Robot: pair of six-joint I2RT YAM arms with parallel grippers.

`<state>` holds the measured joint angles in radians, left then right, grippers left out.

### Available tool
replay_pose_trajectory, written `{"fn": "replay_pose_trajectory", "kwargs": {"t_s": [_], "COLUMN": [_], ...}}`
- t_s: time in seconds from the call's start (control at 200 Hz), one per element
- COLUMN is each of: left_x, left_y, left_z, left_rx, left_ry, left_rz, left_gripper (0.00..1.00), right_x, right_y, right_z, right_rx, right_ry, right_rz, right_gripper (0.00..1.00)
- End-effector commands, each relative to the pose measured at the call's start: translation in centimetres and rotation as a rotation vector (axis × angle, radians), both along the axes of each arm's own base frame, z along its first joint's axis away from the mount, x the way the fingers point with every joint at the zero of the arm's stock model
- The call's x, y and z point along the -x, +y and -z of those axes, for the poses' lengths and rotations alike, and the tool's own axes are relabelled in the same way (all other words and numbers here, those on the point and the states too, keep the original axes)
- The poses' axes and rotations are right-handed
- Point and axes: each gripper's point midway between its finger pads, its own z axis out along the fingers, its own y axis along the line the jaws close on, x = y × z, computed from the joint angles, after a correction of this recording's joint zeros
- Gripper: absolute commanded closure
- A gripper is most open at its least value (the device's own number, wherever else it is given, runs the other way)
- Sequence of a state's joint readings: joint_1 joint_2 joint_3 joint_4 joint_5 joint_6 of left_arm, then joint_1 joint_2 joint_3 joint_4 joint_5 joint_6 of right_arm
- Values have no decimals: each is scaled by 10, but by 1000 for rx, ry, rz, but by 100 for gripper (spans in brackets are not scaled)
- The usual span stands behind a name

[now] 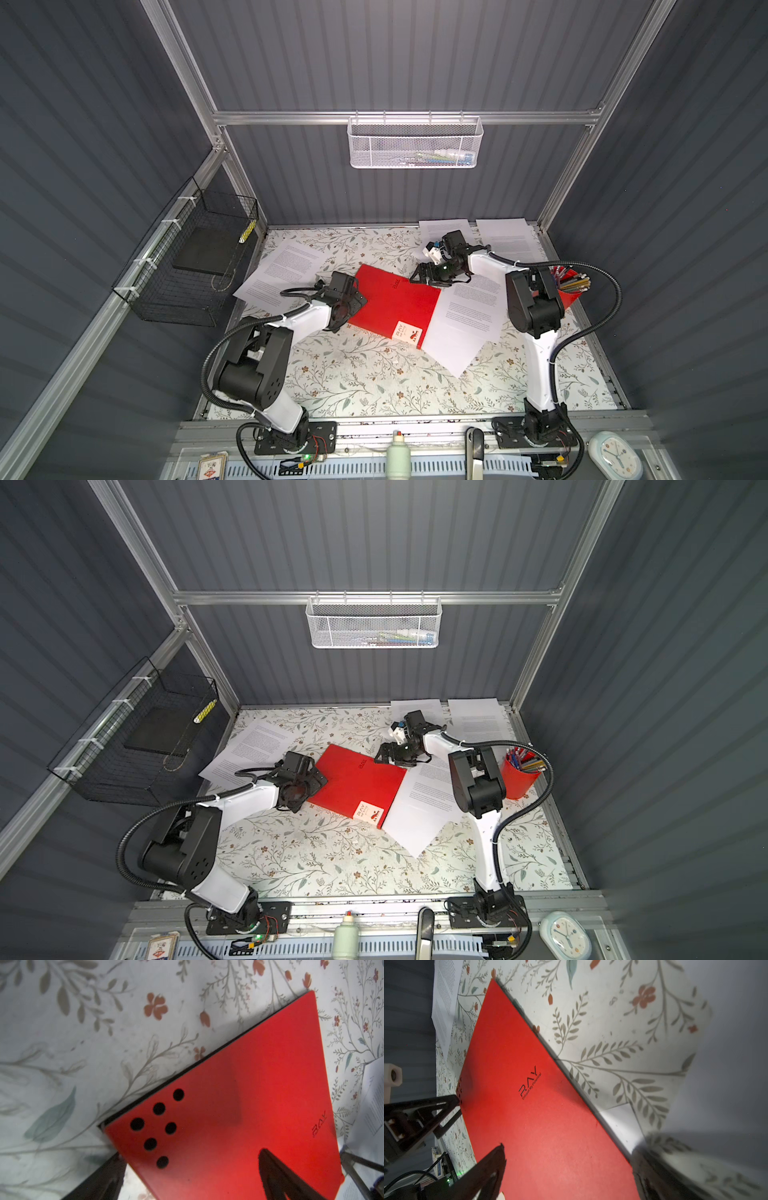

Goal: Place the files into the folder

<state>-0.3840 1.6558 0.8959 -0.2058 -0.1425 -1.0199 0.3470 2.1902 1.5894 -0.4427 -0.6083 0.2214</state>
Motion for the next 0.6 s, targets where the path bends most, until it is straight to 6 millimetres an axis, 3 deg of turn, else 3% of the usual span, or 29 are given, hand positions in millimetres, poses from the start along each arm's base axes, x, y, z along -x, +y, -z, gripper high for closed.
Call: {"fn": "replay_pose_trajectory", "kwargs": {"t_s": [0.0,0.215,0.33,0.465,0.595], "left_x": [13,-16,-15,-27,-17], "left_y": [11,-18,-25,-42,-28], "left_z": [36,46,45,29,33], "left_rx": [-148,-104,-39,37,-8], "left_ry": [163,147,114,45,96], "left_rz": [102,231,210,264,198], "left_gripper": [0,0,0,0,0], "right_x": [39,68,64,54,48], "right_y": [-7,-9,-15,-18,-16], "right_z": [-10,-26,-25,-23,-25], "right_rx": [5,-61,-46,-17,-26], "right_ry": [87,103,62,58,58], "right_rz": [-12,-5,34,66,79], "right_gripper": [5,6,5,5,5]}}
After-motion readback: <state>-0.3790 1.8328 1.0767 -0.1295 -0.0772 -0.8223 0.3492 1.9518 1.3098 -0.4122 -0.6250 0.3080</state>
